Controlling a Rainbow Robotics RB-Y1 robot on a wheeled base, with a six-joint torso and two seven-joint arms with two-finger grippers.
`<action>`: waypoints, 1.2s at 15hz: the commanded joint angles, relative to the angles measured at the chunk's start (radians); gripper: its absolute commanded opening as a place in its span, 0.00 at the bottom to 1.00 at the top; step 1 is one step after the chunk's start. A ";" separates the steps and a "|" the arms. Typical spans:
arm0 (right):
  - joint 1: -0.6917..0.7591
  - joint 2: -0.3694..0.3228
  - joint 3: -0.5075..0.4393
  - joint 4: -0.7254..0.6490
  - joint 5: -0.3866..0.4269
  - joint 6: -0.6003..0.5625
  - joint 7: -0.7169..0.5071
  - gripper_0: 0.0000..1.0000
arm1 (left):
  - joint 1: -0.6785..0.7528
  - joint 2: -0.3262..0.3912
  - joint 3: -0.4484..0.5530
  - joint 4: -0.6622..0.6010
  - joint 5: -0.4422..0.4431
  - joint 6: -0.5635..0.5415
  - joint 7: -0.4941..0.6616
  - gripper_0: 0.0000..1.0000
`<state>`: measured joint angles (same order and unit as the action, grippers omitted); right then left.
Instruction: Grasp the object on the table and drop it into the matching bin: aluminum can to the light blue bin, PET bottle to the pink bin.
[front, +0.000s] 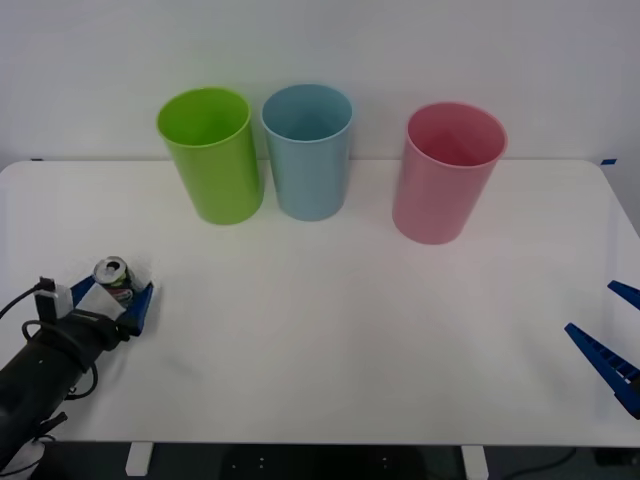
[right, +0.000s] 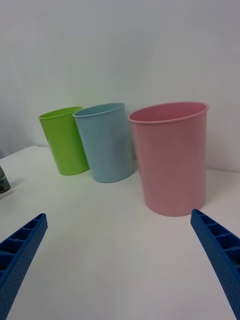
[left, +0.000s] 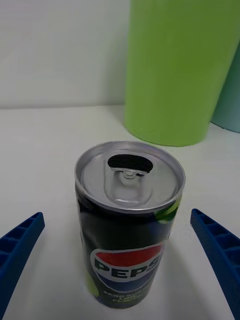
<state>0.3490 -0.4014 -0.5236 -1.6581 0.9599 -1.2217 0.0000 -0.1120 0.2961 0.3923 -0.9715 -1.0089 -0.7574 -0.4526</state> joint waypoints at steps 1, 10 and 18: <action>0.000 0.000 0.000 0.000 0.000 0.000 0.000 1.00 | -0.041 0.000 -0.006 0.053 -0.002 0.007 -0.009 1.00; 0.000 0.000 0.000 0.000 0.000 0.000 0.000 1.00 | -0.055 0.000 -0.009 0.062 -0.002 0.007 -0.012 1.00; 0.000 0.000 0.000 0.000 0.000 0.000 0.000 1.00 | -0.051 0.002 -0.009 0.062 0.003 0.007 -0.009 0.00</action>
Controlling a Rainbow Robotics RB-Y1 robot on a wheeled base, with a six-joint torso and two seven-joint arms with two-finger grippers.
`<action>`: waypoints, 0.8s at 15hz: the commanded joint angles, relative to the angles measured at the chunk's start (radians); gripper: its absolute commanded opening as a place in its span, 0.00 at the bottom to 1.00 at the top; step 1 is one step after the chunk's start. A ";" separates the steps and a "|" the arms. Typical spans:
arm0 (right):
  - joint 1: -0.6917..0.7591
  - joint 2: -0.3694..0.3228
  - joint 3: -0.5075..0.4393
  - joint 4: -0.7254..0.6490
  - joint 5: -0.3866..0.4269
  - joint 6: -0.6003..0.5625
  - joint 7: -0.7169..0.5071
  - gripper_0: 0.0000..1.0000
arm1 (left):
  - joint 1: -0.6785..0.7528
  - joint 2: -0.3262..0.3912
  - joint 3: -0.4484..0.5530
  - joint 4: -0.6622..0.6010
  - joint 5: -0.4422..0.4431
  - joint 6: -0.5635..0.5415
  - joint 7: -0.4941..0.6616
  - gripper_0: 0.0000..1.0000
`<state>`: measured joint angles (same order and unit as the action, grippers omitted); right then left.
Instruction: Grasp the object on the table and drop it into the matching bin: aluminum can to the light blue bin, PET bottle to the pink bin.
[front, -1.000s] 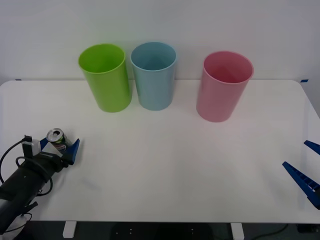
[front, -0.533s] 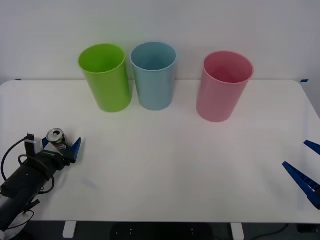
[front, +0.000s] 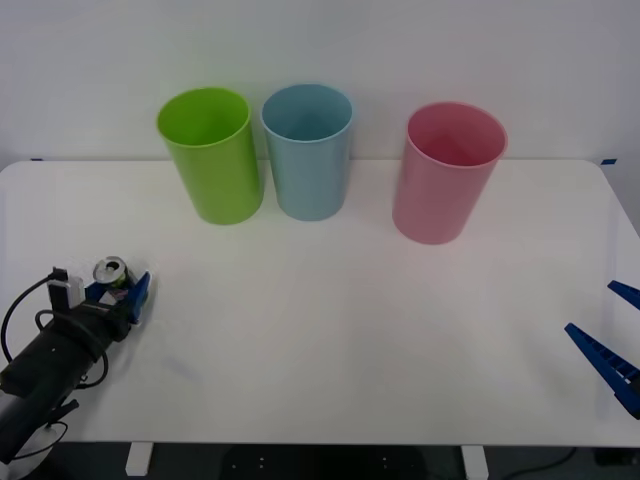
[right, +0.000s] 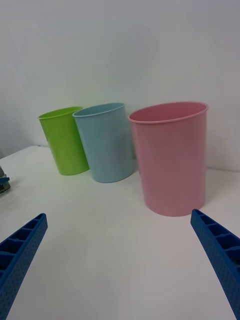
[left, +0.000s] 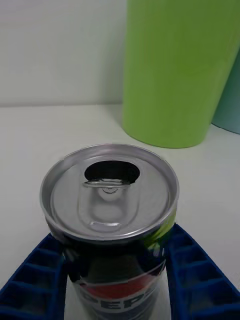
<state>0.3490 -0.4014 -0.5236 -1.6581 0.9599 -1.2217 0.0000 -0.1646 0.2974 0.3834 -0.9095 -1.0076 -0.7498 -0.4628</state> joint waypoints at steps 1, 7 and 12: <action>0.000 0.000 0.000 0.000 0.000 0.000 0.000 1.00 | 0.002 0.000 0.000 0.000 0.004 -0.002 0.003 0.00; 0.000 0.000 0.000 0.000 0.000 0.000 0.000 1.00 | 0.011 0.008 0.000 0.000 0.012 -0.033 0.006 0.00; 0.000 0.000 0.000 0.000 0.000 0.000 0.000 1.00 | 0.062 0.019 -0.012 -0.089 0.049 -0.079 0.030 0.00</action>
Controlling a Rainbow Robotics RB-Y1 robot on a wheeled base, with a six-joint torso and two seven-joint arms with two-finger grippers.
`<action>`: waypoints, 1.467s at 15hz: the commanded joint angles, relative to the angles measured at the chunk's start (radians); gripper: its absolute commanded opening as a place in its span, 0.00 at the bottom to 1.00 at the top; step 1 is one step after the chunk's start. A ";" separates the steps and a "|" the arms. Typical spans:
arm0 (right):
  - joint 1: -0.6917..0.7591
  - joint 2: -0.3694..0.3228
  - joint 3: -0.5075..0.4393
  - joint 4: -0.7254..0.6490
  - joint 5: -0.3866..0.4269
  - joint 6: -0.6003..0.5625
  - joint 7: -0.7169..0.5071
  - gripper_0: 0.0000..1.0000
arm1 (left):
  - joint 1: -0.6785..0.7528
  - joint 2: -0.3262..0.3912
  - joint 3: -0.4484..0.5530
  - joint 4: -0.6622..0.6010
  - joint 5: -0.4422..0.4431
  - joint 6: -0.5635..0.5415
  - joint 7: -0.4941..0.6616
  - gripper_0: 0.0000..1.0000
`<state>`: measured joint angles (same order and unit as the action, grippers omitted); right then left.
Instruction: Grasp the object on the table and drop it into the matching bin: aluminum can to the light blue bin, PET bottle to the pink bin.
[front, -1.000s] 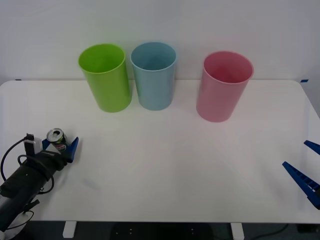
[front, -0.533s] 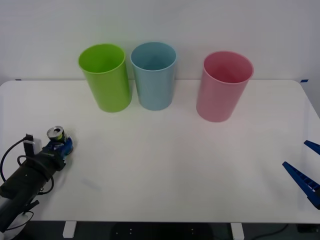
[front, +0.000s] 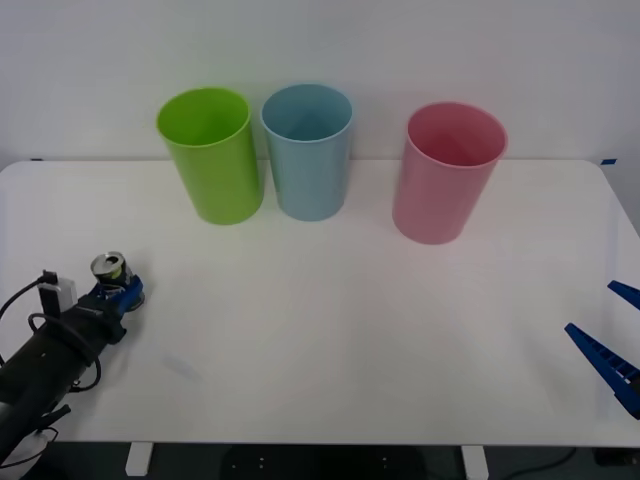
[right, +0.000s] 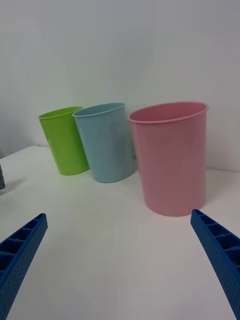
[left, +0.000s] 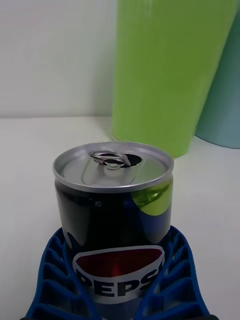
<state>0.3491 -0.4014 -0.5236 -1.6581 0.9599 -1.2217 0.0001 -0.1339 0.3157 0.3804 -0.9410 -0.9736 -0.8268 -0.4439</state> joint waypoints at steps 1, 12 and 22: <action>0.000 0.000 0.000 0.000 0.000 0.000 0.000 1.00 | 0.045 0.000 -0.018 -0.084 0.027 -0.002 0.018 0.00; 0.000 0.000 0.000 0.000 0.000 0.000 0.000 1.00 | 0.240 0.000 -0.077 -0.496 0.145 0.000 0.131 0.00; 0.000 0.000 0.000 0.000 0.000 0.000 0.000 1.00 | 0.157 -0.049 -0.077 -0.687 -0.014 0.020 0.367 0.00</action>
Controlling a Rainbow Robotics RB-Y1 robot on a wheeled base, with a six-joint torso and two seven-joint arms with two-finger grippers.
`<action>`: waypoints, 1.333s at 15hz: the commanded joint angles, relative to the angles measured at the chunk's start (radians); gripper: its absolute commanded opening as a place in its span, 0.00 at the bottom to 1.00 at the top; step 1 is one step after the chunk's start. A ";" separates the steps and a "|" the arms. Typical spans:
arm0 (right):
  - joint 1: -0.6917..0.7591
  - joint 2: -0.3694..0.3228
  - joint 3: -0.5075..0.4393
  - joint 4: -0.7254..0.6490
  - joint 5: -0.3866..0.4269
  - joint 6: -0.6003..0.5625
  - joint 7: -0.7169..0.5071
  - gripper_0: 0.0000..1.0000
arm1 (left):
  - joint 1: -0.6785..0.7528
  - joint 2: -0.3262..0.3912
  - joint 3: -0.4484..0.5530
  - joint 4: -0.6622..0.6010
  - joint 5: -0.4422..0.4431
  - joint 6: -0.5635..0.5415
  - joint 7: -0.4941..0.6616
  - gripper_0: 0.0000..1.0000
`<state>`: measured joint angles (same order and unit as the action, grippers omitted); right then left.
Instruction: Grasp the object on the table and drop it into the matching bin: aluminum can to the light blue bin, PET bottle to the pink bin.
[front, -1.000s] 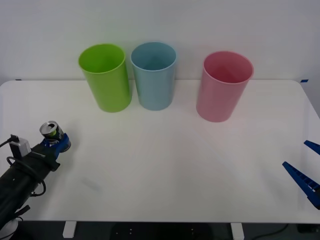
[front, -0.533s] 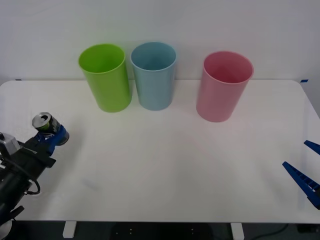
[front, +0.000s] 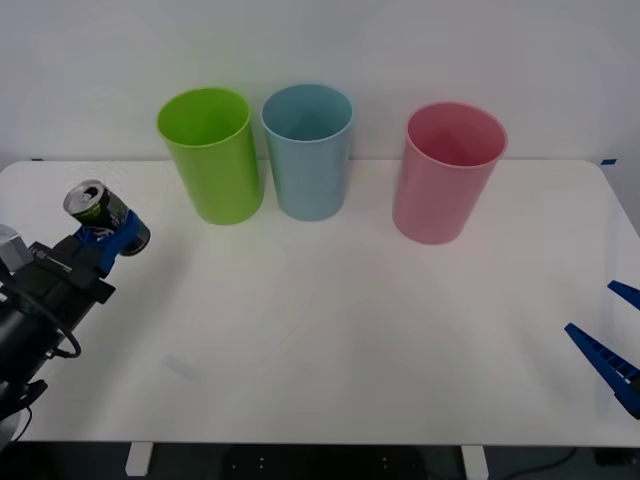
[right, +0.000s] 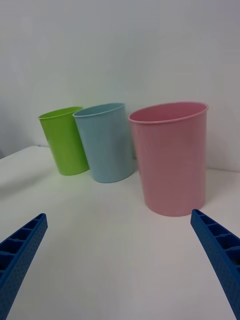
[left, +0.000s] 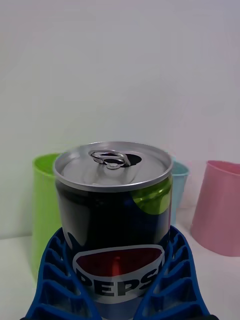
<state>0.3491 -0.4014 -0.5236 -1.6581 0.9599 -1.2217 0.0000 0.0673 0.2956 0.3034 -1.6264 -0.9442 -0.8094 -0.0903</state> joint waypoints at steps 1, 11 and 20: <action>0.000 0.000 0.000 0.000 0.000 0.000 0.000 1.00 | -0.072 -0.047 0.000 -0.001 -0.070 0.003 0.023 0.00; 0.000 0.000 0.000 0.000 0.000 0.000 0.000 1.00 | -0.385 -0.214 -0.035 0.000 -0.513 0.088 0.325 0.01; 0.000 0.000 0.000 0.000 0.000 0.000 0.000 1.00 | -0.624 -0.268 0.006 0.194 -0.737 0.154 0.388 0.01</action>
<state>0.3490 -0.4014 -0.5236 -1.6580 0.9599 -1.2217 0.0000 -0.5278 0.0276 0.3051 -1.4658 -1.6649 -0.6601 0.2943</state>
